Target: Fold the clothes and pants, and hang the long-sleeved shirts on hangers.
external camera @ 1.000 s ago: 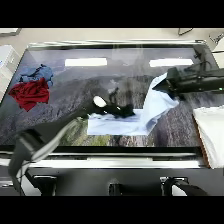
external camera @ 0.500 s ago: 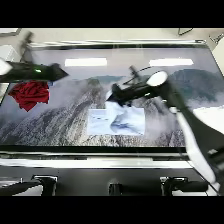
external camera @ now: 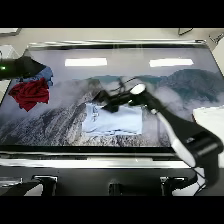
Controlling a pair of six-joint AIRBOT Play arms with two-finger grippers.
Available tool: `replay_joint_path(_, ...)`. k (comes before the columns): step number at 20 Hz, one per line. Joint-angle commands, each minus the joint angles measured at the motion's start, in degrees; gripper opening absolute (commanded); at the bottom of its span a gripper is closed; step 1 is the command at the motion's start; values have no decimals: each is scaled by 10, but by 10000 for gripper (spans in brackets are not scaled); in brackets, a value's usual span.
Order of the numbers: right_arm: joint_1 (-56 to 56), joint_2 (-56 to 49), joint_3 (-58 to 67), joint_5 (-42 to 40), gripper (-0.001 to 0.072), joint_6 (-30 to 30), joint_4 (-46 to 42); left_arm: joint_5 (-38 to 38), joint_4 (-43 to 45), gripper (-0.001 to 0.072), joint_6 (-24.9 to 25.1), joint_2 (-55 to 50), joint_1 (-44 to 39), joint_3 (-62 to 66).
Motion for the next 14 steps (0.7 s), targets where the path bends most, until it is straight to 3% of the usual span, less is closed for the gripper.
replay_joint_path(1,-147,57,0,137,704,14,-165,-3,16,21,2,6,2,0)
replay_joint_path(3,-231,69,-5,250,695,52,-346,-3,16,21,2,6,2,0)
replay_joint_path(5,-273,69,-57,277,684,56,-397,-3,16,21,2,6,2,0)
replay_joint_path(10,-268,40,-201,147,651,-95,-166,-3,16,21,-9,5,1,0)
replay_joint_path(14,-249,2,-202,146,583,-123,-129,-3,16,21,-14,5,1,0)
